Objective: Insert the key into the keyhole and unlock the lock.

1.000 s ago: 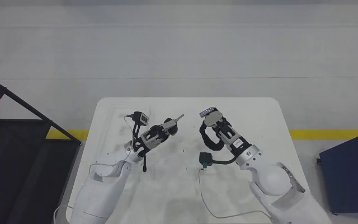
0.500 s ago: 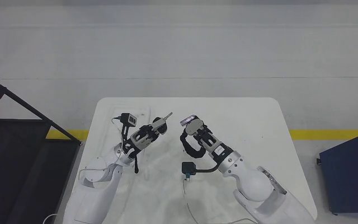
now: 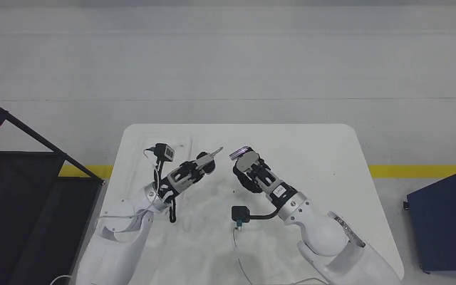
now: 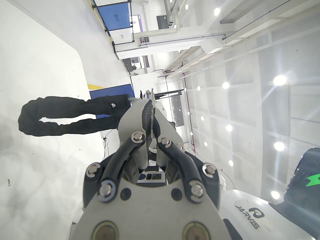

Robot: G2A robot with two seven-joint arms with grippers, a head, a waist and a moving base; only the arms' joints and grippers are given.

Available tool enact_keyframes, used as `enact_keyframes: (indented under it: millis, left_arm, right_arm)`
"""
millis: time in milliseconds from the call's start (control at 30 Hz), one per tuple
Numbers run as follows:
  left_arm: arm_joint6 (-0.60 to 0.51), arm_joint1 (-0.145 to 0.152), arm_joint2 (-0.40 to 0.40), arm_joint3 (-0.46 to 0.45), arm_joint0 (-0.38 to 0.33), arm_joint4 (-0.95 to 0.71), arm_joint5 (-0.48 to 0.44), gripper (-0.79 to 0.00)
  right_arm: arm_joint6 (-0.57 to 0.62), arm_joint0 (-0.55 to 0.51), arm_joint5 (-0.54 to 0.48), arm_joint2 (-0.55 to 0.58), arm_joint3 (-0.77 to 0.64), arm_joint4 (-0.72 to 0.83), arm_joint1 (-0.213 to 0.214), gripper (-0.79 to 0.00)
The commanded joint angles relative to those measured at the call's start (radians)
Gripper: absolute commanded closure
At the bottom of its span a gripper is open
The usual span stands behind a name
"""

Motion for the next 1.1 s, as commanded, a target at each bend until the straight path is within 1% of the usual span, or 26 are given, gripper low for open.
enact_keyframes:
  millis: [0,167,367,767,1067]
  left_arm:
    - [-0.002,0.003,-0.008,-0.015,0.010,0.002,0.012,0.000]
    - [-0.013,0.008,-0.021,-0.040,0.034,-0.017,0.039,0.000]
    - [-0.058,0.013,-0.010,-0.043,0.042,-0.035,0.056,0.000]
    - [-0.086,0.020,0.016,-0.013,0.013,-0.035,0.061,0.000]
    - [-0.093,0.025,0.019,0.002,-0.005,-0.041,0.047,0.000]
  right_arm:
    - [0.000,0.000,0.000,0.000,0.000,0.000,0.000,0.000]
    - [0.000,0.000,0.000,0.000,0.000,0.000,0.000,0.000]
    - [0.000,0.000,0.000,0.000,0.000,0.000,0.000,0.000]
    - [0.000,0.000,0.000,0.000,0.000,0.000,0.000,0.000]
    - [0.000,0.000,0.000,0.000,0.000,0.000,0.000,0.000]
